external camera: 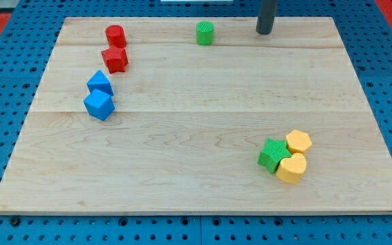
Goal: Move the green circle to the right of the blue blocks
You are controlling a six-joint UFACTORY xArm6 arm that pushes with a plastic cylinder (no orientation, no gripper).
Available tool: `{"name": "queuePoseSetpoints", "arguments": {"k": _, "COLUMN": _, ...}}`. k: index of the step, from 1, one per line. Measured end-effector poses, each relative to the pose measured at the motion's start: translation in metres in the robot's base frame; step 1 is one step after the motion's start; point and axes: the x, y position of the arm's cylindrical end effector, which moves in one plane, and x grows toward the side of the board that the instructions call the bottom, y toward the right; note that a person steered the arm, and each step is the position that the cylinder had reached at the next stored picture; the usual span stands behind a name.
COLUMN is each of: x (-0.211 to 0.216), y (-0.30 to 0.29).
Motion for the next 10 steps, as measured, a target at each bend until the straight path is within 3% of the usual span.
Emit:
{"name": "queuePoseSetpoints", "arguments": {"k": 1, "x": -0.022, "y": -0.003}}
{"name": "queuePoseSetpoints", "arguments": {"k": 2, "x": -0.024, "y": -0.044}}
{"name": "queuePoseSetpoints", "arguments": {"k": 3, "x": 0.003, "y": -0.103}}
{"name": "queuePoseSetpoints", "arguments": {"k": 4, "x": 0.052, "y": -0.103}}
{"name": "queuePoseSetpoints", "arguments": {"k": 6, "x": 0.012, "y": -0.142}}
{"name": "queuePoseSetpoints", "arguments": {"k": 7, "x": 0.051, "y": -0.171}}
{"name": "queuePoseSetpoints", "arguments": {"k": 10, "x": 0.180, "y": -0.087}}
